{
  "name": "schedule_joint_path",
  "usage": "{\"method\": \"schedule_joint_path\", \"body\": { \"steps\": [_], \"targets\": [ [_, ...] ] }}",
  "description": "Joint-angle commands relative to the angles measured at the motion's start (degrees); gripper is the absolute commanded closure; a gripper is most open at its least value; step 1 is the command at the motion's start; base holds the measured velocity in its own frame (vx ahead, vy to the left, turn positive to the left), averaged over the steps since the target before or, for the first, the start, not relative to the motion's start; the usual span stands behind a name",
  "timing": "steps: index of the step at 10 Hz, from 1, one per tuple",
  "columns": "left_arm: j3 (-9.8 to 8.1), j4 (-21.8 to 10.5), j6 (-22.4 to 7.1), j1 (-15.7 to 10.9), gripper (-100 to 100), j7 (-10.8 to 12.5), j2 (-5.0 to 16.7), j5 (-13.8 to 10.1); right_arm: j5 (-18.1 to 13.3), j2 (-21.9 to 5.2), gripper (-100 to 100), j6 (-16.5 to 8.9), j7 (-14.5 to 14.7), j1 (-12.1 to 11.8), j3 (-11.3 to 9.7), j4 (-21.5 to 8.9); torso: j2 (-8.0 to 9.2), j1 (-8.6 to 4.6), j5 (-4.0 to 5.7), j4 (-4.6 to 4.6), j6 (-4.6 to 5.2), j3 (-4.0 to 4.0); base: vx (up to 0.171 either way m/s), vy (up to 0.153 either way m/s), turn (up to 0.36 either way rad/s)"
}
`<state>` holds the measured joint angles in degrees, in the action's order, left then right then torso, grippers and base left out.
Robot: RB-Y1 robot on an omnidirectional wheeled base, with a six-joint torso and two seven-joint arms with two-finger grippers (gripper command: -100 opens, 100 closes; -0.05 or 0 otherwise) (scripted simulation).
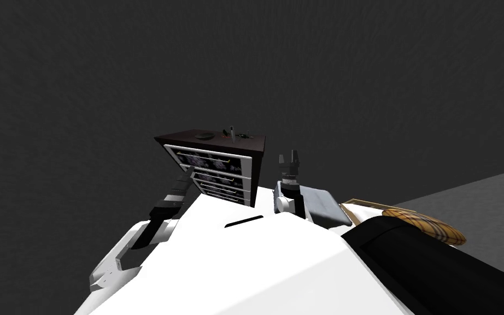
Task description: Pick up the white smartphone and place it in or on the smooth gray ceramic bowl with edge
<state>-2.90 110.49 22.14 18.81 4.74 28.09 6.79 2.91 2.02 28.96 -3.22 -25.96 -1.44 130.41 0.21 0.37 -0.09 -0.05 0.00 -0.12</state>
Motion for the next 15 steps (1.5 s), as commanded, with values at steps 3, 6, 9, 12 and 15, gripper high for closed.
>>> {"method": "schedule_joint_path", "body": {
  "steps": [3, 6, 9, 12, 15],
  "targets": [
    [0.29, -2.39, -1.24, -1.57, -100, 1.07, 4.48, 0.21, 0.00, 0.00, 0, 0.00, 0.00, 0.00, 0.00, 0.00, 0.01, -0.06, 0.01, 0.00, 0.00, -0.01, -0.044, 0.069, 0.027],
    [0.82, -6.00, -2.59, -4.33, -100, 2.21, 9.53, 0.18, 0.00, 0.01, 0, 0.00, 0.00, 0.00, -0.01, 0.00, -0.06, -0.24, 0.04, 0.01, 0.02, 0.03, -0.034, 0.043, 0.027],
    [1.21, -7.76, -3.29, -5.79, -100, 2.66, 12.89, 0.08, 0.00, 0.01, 0, 0.00, 0.00, 0.00, -0.01, 0.00, -0.04, -0.27, 0.05, 0.01, 0.02, 0.02, -0.036, 0.030, 0.008],
    [2.25, -11.15, -4.70, -8.84, -100, 3.29, 18.04, -0.30, 0.00, 0.01, 0, 0.00, 0.00, 0.00, -0.01, 0.00, -0.06, -0.34, 0.06, 0.01, 0.02, 0.03, -0.032, 0.017, -0.012],
    [2.91, -12.76, -5.41, -10.42, -100, 3.45, 22.03, -0.59, 0.00, 0.01, 0, 0.00, 0.00, 0.00, -0.01, 0.00, -0.07, -0.42, 0.09, 0.01, 0.03, 0.04, -0.027, -0.002, -0.026]
  ]
}}
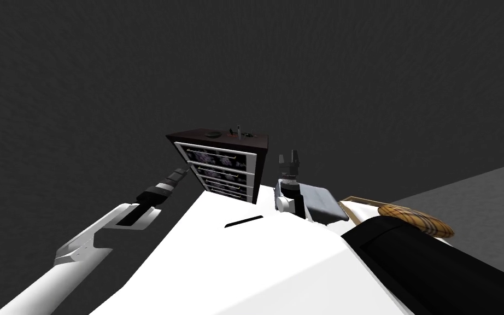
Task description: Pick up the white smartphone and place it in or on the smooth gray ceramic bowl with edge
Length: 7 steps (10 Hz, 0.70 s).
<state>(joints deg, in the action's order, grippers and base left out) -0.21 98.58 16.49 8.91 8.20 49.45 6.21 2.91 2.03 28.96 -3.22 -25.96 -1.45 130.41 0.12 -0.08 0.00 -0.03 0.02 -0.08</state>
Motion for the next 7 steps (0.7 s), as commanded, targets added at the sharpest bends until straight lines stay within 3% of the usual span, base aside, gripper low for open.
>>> {"method": "schedule_joint_path", "body": {
  "steps": [1, 4, 7],
  "targets": [
    [0.96, -2.39, -0.47, -2.11, -100, 0.05, 2.86, -0.35, 0.00, 0.00, 0, 0.00, 0.00, 0.00, 0.00, 0.00, 0.00, 0.00, 0.00, 0.00, 0.00, 0.00, -0.030, -0.018, -0.057],
    [1.78, -3.84, -1.16, -3.72, -100, 0.01, 6.82, -0.76, 0.00, 0.00, 0, 0.00, 0.00, 0.00, 0.00, 0.00, -0.02, -0.09, 0.02, 0.01, 0.02, 0.01, -0.020, -0.025, -0.050],
    [3.60, -6.48, -2.52, -6.96, -100, -0.36, 11.80, -1.74, 0.00, 0.00, 0, 0.00, 0.00, 0.00, 0.00, 0.00, -0.03, -0.13, 0.03, 0.01, -0.01, 0.01, -0.019, -0.043, -0.078]
  ]
}}
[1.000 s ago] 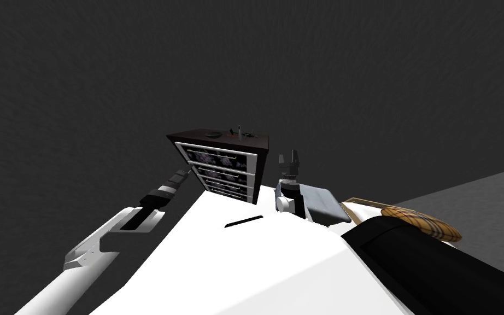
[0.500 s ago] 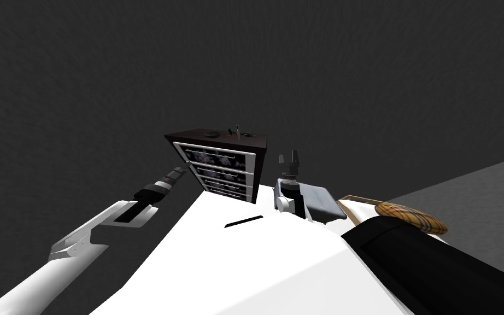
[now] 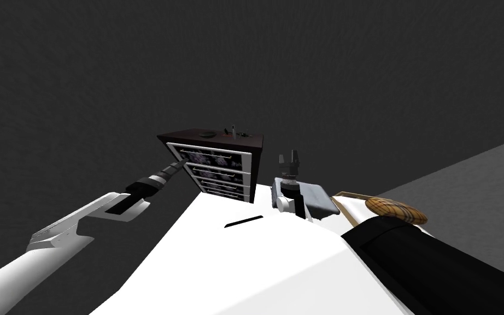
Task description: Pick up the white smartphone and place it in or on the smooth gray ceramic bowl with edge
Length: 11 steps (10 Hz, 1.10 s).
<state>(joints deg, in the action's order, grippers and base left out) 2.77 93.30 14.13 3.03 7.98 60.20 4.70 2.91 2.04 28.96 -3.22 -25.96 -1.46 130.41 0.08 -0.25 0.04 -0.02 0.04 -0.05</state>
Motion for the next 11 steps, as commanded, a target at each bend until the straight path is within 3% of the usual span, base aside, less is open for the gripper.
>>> {"method": "schedule_joint_path", "body": {
  "steps": [1, 4, 5, 7, 8, 9, 10, 11],
  "targets": [
    [0.62, -1.20, -0.16, -1.08, -100, -0.14, 2.10, -0.22, 0.00, 0.00, 0, 0.00, 0.00, 0.00, 0.00, 0.00, 0.00, 0.00, 0.00, 0.00, 0.00, 0.00, -0.013, -0.045, -0.057],
    [2.67, -3.49, -1.45, -4.25, -100, -0.85, 7.28, -1.37, 0.00, 0.00, 0, 0.00, 0.00, 0.00, 0.00, 0.00, -0.02, -0.03, 0.01, 0.01, -0.03, 0.01, -0.010, -0.067, -0.106],
    [2.67, -3.49, -1.45, -4.25, -100, -0.85, 7.88, -1.37, 0.00, 0.00, 0, 0.00, 0.00, 0.00, 0.00, 0.00, -0.03, -0.11, 0.02, 0.01, 0.01, 0.02, -0.001, -0.062, -0.066],
    [4.96, -5.41, -2.65, -7.23, -100, -1.80, 11.95, -2.64, 0.00, 0.00, 0, 0.00, 0.00, 0.00, 0.00, 0.00, -0.09, -0.13, 0.03, 0.02, 0.01, 0.05, 0.011, -0.106, -0.191],
    [4.96, -5.41, -2.65, -7.23, -100, -1.80, 13.28, -2.64, 0.00, 0.01, 0, 0.00, 0.00, 0.00, -0.01, 0.00, -0.10, -0.30, 0.06, 0.03, 0.03, 0.07, 0.008, -0.103, -0.070],
    [6.19, -6.24, -3.21, -8.61, -100, -2.34, 15.27, -3.29, 0.00, 0.00, 0, 0.00, 0.00, -0.01, 0.00, 0.00, -0.08, -0.23, 0.06, 0.02, -0.04, 0.04, 0.023, -0.100, -0.152],
    [6.19, -6.24, -3.21, -8.61, -100, -2.34, 15.81, -3.29, 0.00, 0.00, 0, 0.00, 0.00, 0.00, 0.00, 0.00, -0.12, -0.23, 0.05, 0.03, 0.01, 0.07, 0.014, -0.066, -0.079],
    [7.47, -6.99, -3.75, -9.91, -100, -2.89, 18.15, -3.94, 0.00, 0.00, 0, 0.00, 0.00, -0.01, 0.00, 0.00, -0.09, -0.10, 0.02, 0.02, -0.04, 0.05, 0.020, -0.089, -0.159]
  ]
}}
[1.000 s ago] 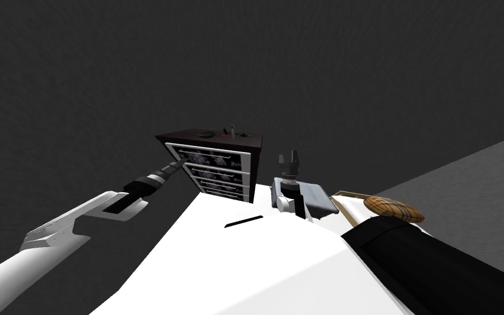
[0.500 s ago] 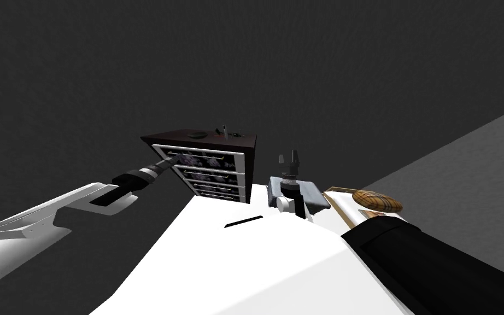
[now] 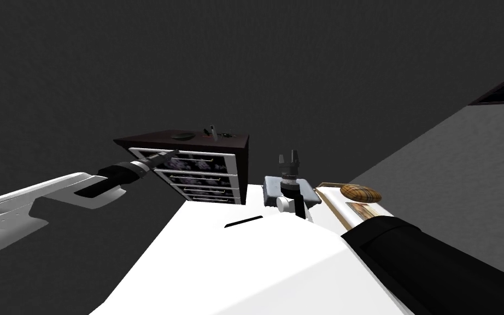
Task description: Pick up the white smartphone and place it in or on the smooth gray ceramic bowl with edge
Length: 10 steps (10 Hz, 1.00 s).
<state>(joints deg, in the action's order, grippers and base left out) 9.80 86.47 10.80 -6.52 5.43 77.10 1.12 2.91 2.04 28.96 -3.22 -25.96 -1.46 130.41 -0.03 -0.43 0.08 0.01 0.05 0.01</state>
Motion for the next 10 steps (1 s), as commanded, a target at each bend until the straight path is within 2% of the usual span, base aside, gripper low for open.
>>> {"method": "schedule_joint_path", "body": {
  "steps": [1, 2, 6, 10],
  "targets": [
    [1.74, -0.84, -0.92, -1.57, -100, -0.89, 2.86, -1.01, 0.00, 0.00, 0, 0.00, 0.00, 0.00, 0.00, 0.00, 0.00, 0.00, 0.00, 0.00, 0.00, 0.00, 0.032, -0.154, -0.261],
    [1.74, -0.84, -0.92, -1.57, -100, -0.89, 3.58, -1.01, 0.00, 0.01, 0, 0.00, 0.00, 0.00, -0.01, 0.00, -0.04, -0.22, 0.05, 0.01, 0.01, 0.03, 0.036, -0.117, -0.076],
    [6.94, -2.89, -2.64, -5.36, -100, -2.90, 11.16, -3.36, 0.00, 0.01, 0, 0.00, 0.00, -0.01, 0.00, 0.00, -0.23, -0.30, 0.07, 0.06, -0.01, 0.13, 0.077, -0.137, -0.220],
    [10.96, -3.95, -3.71, -7.51, -100, -4.23, 16.24, -4.96, 0.00, 0.00, 0, 0.00, 0.00, -0.01, 0.00, 0.01, -0.29, -0.21, 0.06, 0.07, -0.03, 0.17, 0.105, -0.132, -0.188]
  ]
}}
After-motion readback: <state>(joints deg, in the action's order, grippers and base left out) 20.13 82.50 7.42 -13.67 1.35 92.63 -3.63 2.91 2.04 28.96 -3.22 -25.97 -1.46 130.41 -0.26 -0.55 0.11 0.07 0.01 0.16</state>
